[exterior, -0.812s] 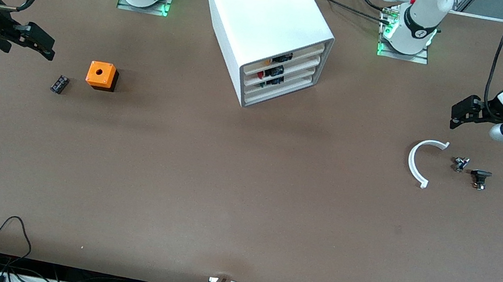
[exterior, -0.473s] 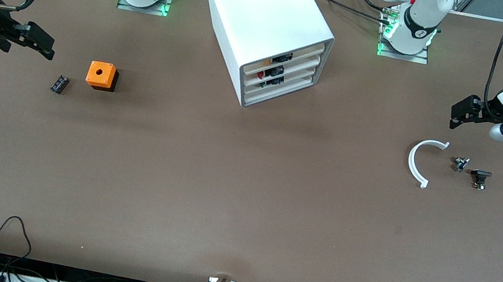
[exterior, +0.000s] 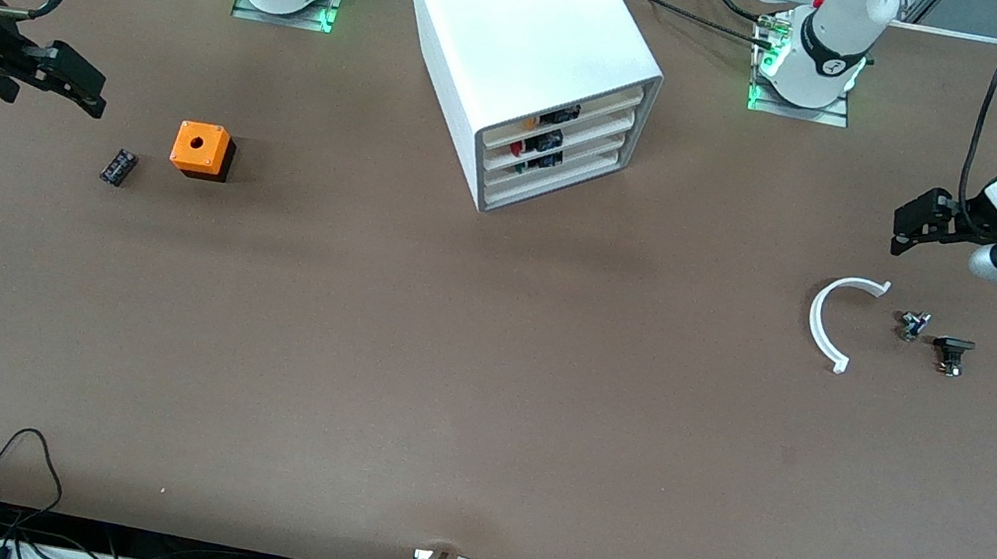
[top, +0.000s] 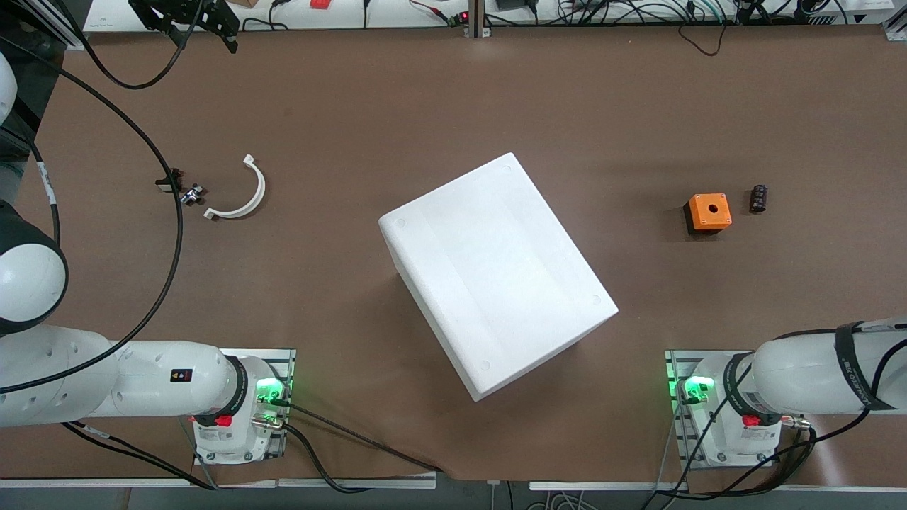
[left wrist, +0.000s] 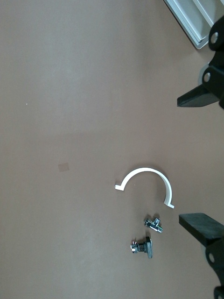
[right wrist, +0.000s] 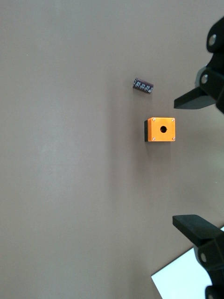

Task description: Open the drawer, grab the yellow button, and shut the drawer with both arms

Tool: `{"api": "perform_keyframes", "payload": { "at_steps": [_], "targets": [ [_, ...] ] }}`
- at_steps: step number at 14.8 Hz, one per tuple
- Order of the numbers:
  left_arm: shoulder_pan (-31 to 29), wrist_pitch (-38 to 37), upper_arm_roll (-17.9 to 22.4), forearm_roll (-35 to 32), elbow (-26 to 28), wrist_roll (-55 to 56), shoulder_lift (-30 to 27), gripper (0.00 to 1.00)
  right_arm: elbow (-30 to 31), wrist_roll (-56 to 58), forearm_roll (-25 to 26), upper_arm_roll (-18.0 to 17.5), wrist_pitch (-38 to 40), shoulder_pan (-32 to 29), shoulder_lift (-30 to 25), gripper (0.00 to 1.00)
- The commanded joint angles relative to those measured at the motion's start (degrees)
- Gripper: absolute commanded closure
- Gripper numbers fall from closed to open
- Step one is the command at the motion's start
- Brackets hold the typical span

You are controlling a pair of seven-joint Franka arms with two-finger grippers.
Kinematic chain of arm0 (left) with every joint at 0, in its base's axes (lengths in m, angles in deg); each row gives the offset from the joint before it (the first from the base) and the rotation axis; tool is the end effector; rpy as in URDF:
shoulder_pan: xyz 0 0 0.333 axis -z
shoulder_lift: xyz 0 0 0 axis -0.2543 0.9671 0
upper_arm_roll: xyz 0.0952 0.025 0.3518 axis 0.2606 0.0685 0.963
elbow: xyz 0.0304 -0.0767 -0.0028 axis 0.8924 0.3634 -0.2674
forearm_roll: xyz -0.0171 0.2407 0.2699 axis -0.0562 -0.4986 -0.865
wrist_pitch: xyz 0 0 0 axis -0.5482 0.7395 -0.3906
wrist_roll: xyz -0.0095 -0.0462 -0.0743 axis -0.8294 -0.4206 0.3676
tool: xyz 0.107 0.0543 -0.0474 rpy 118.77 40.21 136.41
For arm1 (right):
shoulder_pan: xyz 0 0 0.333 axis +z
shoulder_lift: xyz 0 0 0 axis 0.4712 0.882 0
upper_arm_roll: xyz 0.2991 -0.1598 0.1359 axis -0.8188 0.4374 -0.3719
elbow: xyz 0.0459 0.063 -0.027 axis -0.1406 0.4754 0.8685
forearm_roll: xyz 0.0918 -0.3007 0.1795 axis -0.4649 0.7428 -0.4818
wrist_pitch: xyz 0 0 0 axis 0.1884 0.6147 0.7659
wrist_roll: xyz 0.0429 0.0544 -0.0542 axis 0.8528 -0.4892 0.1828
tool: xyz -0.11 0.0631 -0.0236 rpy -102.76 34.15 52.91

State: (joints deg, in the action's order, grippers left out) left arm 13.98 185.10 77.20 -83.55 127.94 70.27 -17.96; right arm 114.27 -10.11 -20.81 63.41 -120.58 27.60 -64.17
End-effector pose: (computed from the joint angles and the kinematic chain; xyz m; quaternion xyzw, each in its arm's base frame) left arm 0.5166 -0.0450 0.6100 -0.9988 0.0482 -0.0102 0.0035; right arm 0.5423 0.0476 0.6395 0.9998 -0.0062 -0.0163 0.0034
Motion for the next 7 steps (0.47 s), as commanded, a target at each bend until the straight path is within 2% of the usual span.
{"api": "perform_keyframes", "payload": {
  "at_steps": [1,7],
  "targets": [
    [0.4,-3.1,-0.2,0.6,-1.5,0.2,0.5,0.0,-1.5,0.8,-1.0,-0.4,-1.9,-0.7,0.8,0.0],
    [1.6,-12.8,-1.0,11.5,-1.5,-0.2,1.7,0.0,0.0,0.9,-1.8,-0.3,-2.9,-0.8,3.3,0.0]
  ]
}}
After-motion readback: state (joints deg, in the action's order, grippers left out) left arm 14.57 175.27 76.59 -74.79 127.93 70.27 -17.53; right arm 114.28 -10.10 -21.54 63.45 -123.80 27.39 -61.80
